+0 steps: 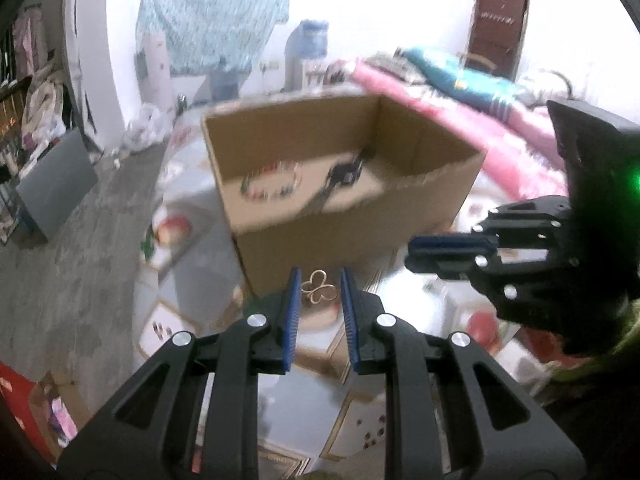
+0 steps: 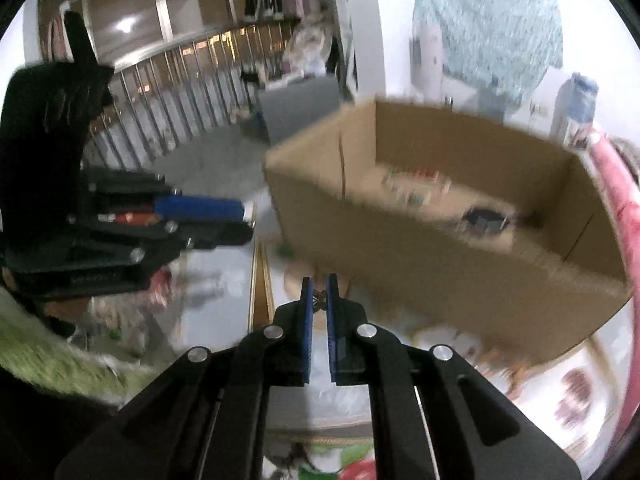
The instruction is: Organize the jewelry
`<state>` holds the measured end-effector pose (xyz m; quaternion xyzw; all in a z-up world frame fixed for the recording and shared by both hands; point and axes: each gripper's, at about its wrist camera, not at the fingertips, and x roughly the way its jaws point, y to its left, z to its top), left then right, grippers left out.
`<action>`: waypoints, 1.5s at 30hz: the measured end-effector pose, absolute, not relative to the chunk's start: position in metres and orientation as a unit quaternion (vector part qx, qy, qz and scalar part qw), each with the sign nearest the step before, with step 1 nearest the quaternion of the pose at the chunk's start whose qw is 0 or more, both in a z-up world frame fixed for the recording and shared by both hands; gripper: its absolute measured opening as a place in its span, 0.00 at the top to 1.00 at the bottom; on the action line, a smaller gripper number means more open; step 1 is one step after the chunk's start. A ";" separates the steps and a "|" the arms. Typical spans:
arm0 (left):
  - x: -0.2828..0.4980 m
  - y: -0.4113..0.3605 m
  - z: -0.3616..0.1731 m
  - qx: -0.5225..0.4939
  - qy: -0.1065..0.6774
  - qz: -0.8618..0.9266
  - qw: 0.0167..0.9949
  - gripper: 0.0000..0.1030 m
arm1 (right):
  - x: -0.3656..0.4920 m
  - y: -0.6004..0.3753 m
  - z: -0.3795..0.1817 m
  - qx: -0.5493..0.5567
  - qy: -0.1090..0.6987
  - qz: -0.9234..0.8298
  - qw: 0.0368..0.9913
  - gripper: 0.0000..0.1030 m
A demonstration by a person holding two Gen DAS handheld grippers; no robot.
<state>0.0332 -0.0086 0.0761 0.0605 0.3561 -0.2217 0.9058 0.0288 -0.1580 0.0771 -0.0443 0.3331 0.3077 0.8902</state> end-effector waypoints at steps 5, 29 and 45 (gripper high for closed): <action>0.052 -0.015 0.106 0.071 0.313 -0.236 0.917 0.82 | 0.057 -0.177 0.104 -0.025 0.301 0.280 0.911 0.94; 0.156 -0.046 0.066 0.021 0.381 -0.219 0.898 0.44 | 0.145 -0.263 0.074 0.127 0.393 0.217 0.884 0.73; 0.033 -0.069 0.089 0.052 0.311 -0.369 0.874 0.19 | 0.024 -0.293 0.070 0.139 0.373 0.218 0.891 0.66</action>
